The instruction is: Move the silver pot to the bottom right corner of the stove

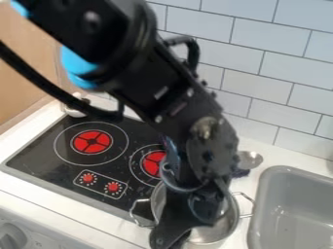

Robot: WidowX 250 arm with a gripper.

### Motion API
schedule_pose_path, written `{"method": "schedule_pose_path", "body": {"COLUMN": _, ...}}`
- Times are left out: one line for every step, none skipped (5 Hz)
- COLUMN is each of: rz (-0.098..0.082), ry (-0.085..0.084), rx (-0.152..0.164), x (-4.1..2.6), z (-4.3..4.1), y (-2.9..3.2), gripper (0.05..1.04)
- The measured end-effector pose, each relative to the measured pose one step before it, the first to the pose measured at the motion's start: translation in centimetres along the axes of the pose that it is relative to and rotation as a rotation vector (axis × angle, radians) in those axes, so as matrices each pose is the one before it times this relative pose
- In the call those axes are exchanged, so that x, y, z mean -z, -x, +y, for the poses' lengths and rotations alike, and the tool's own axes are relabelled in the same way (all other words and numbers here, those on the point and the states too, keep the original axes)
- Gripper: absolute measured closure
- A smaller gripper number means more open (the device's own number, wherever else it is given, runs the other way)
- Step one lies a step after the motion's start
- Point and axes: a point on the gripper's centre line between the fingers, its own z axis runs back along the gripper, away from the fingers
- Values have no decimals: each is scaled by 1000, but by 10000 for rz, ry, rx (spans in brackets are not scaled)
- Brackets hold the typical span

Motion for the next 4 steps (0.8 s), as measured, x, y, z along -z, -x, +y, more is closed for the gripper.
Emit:
{"method": "schedule_pose_path", "body": {"rz": -198, "ry": -443, "rx": 68, "x": -1925, "z": 532, "y": 365, "gripper": 84}}
{"method": "schedule_pose_path", "body": {"rz": -259, "ry": -770, "rx": -310, "x": -2659, "z": 1613, "y": 677, "gripper": 84}}
{"method": "schedule_pose_path", "body": {"rz": -156, "ry": -304, "rx": -220, "x": -1639, "z": 1013, "y": 863, "gripper": 84}}
{"method": "schedule_pose_path", "body": {"rz": -237, "ry": -124, "rx": -263, "x": -937, "z": 542, "y": 439, "gripper": 84}}
